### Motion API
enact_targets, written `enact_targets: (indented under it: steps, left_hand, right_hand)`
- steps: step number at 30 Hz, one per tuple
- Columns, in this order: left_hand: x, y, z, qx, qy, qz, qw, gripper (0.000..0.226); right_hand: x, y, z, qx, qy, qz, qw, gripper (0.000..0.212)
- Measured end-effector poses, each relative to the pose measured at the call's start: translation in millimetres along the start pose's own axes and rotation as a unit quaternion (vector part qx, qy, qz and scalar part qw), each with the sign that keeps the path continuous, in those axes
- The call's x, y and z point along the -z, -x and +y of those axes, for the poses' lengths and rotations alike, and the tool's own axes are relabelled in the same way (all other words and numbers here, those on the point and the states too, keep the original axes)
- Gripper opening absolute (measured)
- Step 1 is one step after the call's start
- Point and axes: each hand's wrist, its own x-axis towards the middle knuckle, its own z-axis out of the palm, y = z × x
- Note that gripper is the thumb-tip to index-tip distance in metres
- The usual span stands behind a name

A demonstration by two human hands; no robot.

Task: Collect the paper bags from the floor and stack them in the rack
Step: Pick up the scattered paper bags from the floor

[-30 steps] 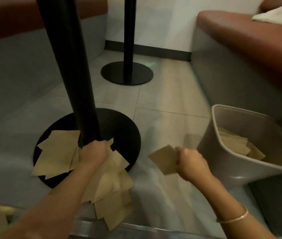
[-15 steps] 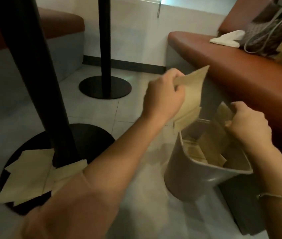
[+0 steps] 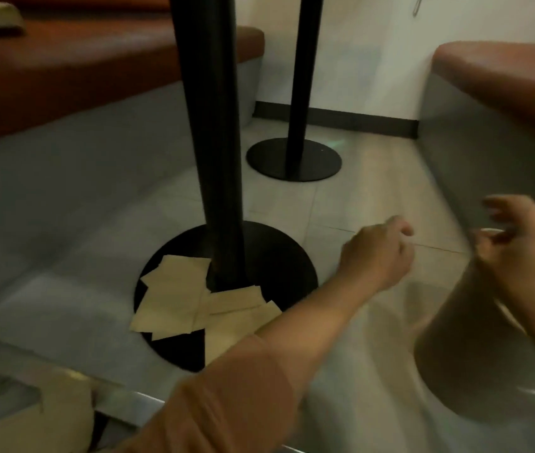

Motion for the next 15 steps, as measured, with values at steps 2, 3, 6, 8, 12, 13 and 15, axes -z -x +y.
enact_targets:
  steps: [2,3,6,8,12,13,15]
  left_hand:
    - [23,15,-62,0.066,-0.050,-0.026,0.996,0.028]
    - [34,25,-97,0.101,-0.074,-0.041,0.991,0.029]
    - [66,64,-200,0.222,-0.148,-0.073,0.961,0.037]
    - [83,90,-250,0.293,-0.204,-0.119,0.926,0.050]
    - [95,126,-306,0.322,-0.258,-0.172,0.894,0.076]
    - [94,132,-315,0.322,-0.251,-0.174,0.896,0.084]
    - [89,137,-328,0.309,-0.252,-0.173,0.901,0.096]
  right_hand:
    - [-41,16,-29,0.025,0.005,-0.097,0.995,0.044]
    - [-68,28,-42,0.028,0.013,-0.161,0.986,0.046]
    - [-153,69,-75,0.055,0.017,-0.316,0.947,0.048]
    - [-203,97,-90,0.025,0.003,-0.393,0.919,0.048]
    - [-264,130,-122,-0.038,-0.064,-0.482,0.873,0.053]
    - [-274,132,-130,-0.046,-0.070,-0.490,0.868,0.052]
    - [-292,132,-145,-0.064,-0.082,-0.489,0.866,0.047]
